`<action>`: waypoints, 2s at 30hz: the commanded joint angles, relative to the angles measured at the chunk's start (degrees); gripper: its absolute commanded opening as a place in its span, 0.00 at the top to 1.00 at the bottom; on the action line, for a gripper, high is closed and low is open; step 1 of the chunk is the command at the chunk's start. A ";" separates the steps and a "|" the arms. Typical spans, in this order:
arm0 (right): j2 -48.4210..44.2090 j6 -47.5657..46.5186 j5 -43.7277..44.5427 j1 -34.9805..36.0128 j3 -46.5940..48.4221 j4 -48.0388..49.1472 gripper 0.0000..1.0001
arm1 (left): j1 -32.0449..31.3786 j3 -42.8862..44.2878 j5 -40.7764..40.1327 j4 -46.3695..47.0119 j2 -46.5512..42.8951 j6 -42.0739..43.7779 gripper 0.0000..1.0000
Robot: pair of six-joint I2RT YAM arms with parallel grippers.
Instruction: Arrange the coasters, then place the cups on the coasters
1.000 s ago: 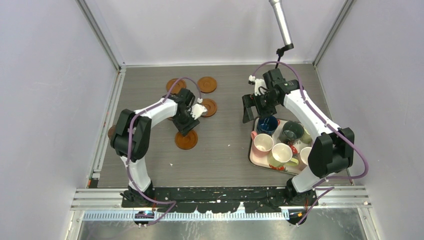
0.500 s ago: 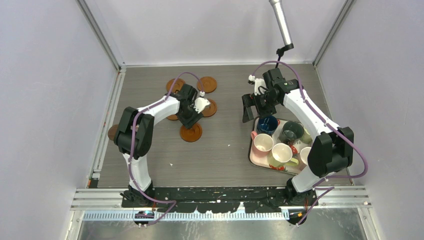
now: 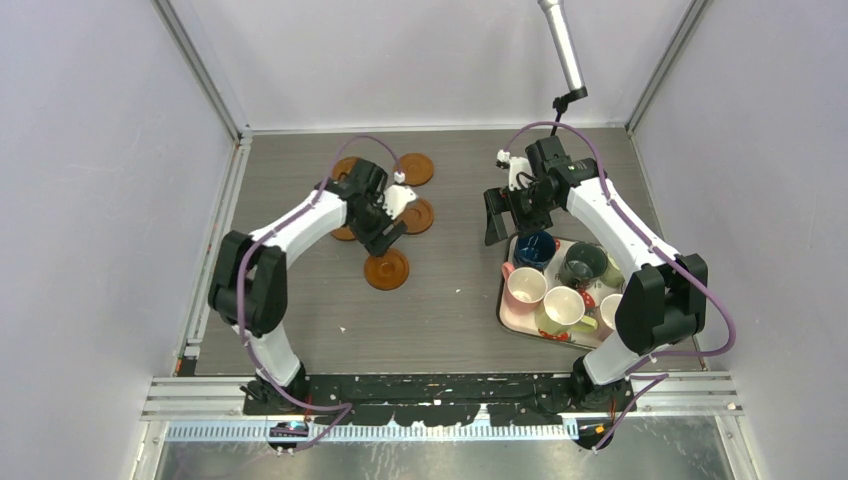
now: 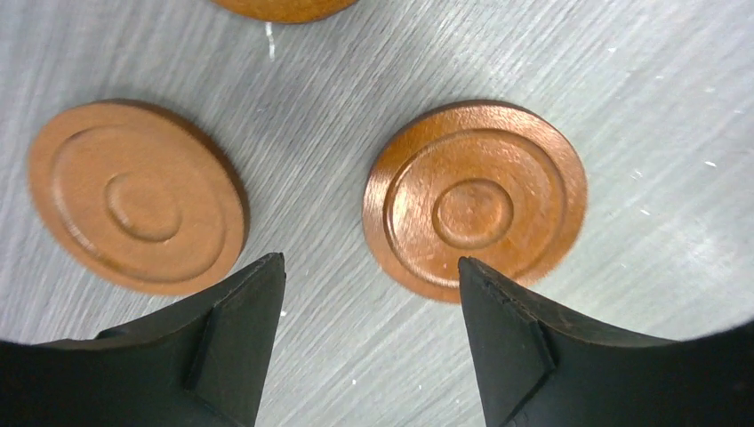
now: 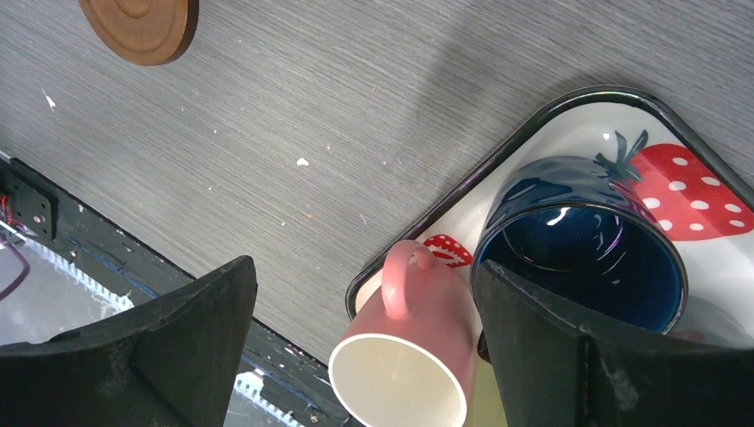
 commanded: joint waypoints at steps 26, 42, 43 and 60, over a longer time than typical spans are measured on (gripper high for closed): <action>-0.66 -0.64 -1.42 -0.13 2.37 -0.63 0.04 | 42.42 17.94 5.86 -8.62 15.34 13.90 0.36; -1.20 -0.73 -1.64 -0.11 2.39 -0.93 0.04 | 39.90 2.19 10.95 -11.43 8.45 24.49 0.47; -1.21 -0.73 -1.68 -0.11 2.49 -1.06 0.04 | 39.27 -0.51 10.36 -10.88 6.85 25.65 0.47; -2.48 -2.24 -0.87 -0.47 2.36 -1.31 0.04 | 7.74 -30.37 4.81 -4.41 -19.48 23.70 0.51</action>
